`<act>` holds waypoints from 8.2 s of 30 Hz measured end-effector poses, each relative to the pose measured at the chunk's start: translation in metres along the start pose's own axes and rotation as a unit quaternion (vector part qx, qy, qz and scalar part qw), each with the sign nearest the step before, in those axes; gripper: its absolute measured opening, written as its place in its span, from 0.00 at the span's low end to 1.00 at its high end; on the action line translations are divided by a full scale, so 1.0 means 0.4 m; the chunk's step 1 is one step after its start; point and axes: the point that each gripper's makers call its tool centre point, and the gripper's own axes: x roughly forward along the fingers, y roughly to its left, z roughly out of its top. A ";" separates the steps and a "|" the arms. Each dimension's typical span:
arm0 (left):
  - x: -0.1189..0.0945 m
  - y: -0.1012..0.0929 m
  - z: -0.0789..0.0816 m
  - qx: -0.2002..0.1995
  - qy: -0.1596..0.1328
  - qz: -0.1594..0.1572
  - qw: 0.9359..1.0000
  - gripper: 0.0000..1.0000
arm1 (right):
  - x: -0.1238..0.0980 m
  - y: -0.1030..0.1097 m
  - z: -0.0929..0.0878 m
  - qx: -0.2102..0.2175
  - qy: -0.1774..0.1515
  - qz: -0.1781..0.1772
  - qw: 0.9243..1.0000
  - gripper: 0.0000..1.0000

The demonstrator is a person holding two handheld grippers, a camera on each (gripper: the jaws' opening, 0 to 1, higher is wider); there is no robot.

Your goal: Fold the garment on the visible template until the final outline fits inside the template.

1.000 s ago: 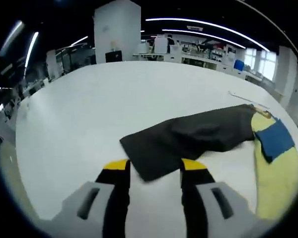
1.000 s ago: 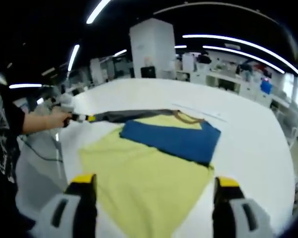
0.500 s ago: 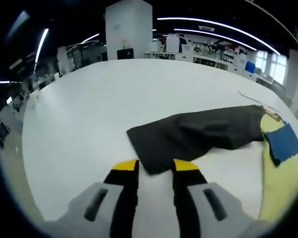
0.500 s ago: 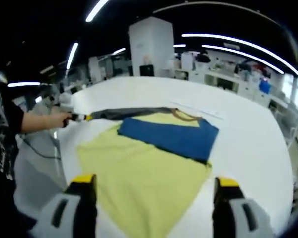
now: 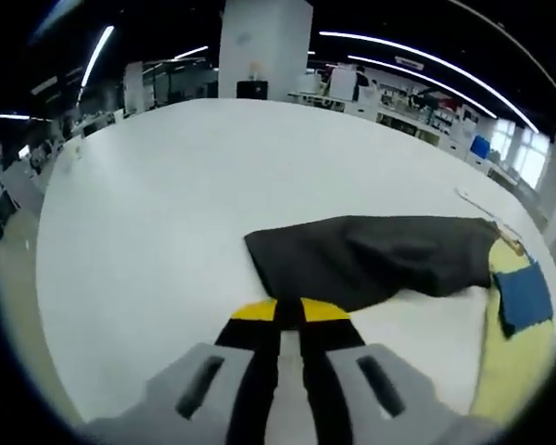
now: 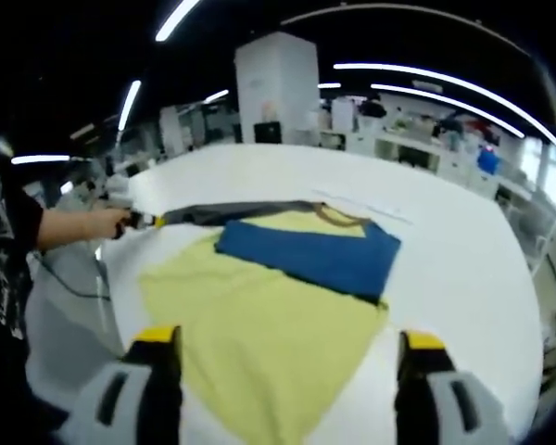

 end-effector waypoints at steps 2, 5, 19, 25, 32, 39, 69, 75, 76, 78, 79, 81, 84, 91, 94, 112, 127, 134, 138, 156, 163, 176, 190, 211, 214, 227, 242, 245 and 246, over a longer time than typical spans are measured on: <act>0.003 0.006 0.005 0.000 0.003 -0.006 1.000 0.00 | 0.000 0.005 -0.006 -0.005 0.006 0.002 1.000 0.98; 0.010 0.026 0.025 0.012 -0.002 -0.004 1.000 0.00 | -0.001 0.008 -0.012 -0.007 0.011 0.003 1.000 0.98; 0.064 0.077 0.085 0.089 0.004 -0.024 0.996 0.00 | -0.016 0.005 0.007 0.006 0.001 0.001 1.000 0.99; 0.096 0.082 0.118 0.092 0.003 -0.030 0.995 0.00 | -0.018 0.004 0.002 0.016 0.001 0.001 1.000 0.99; 0.115 0.075 0.151 0.146 0.000 -0.040 0.988 0.00 | -0.016 0.004 -0.006 0.020 0.008 -0.004 1.000 0.99; 0.152 0.070 0.184 0.168 0.003 -0.051 0.985 0.00 | -0.021 0.003 -0.011 0.023 0.012 -0.009 1.000 0.99; 0.077 0.035 0.195 0.135 0.010 -0.052 0.989 0.00 | -0.038 0.016 -0.007 0.015 -0.002 -0.007 1.000 0.99; 0.061 -0.022 0.212 0.117 -0.002 -0.081 0.990 0.00 | -0.038 0.028 -0.009 -0.002 0.002 -0.002 1.000 0.99; 0.059 -0.029 0.215 0.113 -0.002 -0.084 0.990 0.00 | -0.038 0.028 -0.007 -0.001 0.000 0.000 1.000 0.99; 0.047 -0.052 0.219 0.117 -0.007 -0.092 0.989 0.00 | -0.037 0.028 -0.005 0.001 -0.003 0.000 1.000 0.99; 0.047 -0.053 0.226 0.119 -0.010 -0.095 0.988 0.00 | -0.037 0.028 -0.004 0.001 -0.005 0.000 1.000 0.99; 0.049 -0.060 0.236 0.118 -0.014 -0.103 0.988 0.00 | -0.037 0.030 0.001 0.003 -0.010 0.001 1.000 0.99; 0.040 -0.086 0.249 0.117 -0.018 -0.112 0.987 0.00 | -0.037 0.034 0.012 0.008 -0.022 0.007 1.000 0.99; 0.025 -0.157 0.263 0.129 -0.029 -0.135 0.982 0.00 | -0.033 0.033 0.012 0.006 -0.022 0.010 1.000 0.99; 0.012 -0.197 0.273 0.145 -0.033 -0.152 0.977 0.00 | -0.032 0.035 0.013 0.007 -0.022 0.011 1.000 0.99; -0.062 -0.455 0.297 0.185 -0.054 -0.236 0.953 0.00 | -0.034 0.037 0.009 0.009 -0.024 0.011 1.000 0.99; -0.061 -0.633 0.294 0.196 -0.058 -0.295 0.933 0.00 | -0.036 0.043 -0.011 0.012 -0.018 0.010 1.000 0.99; -0.081 -0.711 0.286 0.204 -0.058 -0.317 0.925 0.00 | -0.033 0.046 -0.020 0.015 -0.017 0.012 1.000 0.99; -0.089 -0.752 0.292 0.208 -0.062 -0.325 0.921 0.00 | -0.029 0.046 -0.026 0.018 -0.015 0.014 1.000 0.99; -0.135 -0.958 0.210 0.181 -0.042 -0.387 0.903 0.00 | -0.027 0.036 -0.063 0.035 -0.003 0.005 0.999 0.99; -0.161 -1.036 0.173 0.206 -0.037 -0.410 0.888 0.00 | -0.029 0.026 -0.073 0.043 -0.005 0.002 0.999 0.99; -0.180 -1.132 0.105 0.204 -0.018 -0.442 0.873 0.00 | -0.024 0.001 -0.091 0.057 -0.001 -0.005 0.998 0.99; -0.226 -1.233 0.008 0.232 0.004 -0.483 0.845 0.00 | -0.011 -0.009 -0.110 0.066 0.011 -0.008 0.998 0.99; -0.273 -1.269 -0.230 0.351 0.050 -0.514 0.781 0.00 | -0.019 -0.025 -0.141 0.086 0.017 -0.020 0.996 0.99; -0.277 -1.264 -0.267 0.370 0.058 -0.514 0.772 0.00 | -0.019 -0.029 -0.143 0.088 0.018 -0.022 0.996 0.99; -0.267 -1.241 -0.345 0.409 0.067 -0.517 0.749 0.00 | -0.014 -0.036 -0.148 0.096 0.016 -0.025 0.995 0.99; -0.291 -1.243 -0.348 0.421 0.044 -0.552 0.719 0.33 | -0.003 -0.063 -0.137 0.097 0.012 -0.030 0.995 0.99; -0.311 -1.256 -0.362 0.424 0.043 -0.569 0.703 0.37 | -0.001 -0.067 -0.132 0.098 0.012 -0.033 0.995 0.99; -0.315 -1.261 -0.365 0.427 0.042 -0.571 0.700 0.38 | 0.000 -0.069 -0.131 0.098 0.011 -0.033 0.995 0.99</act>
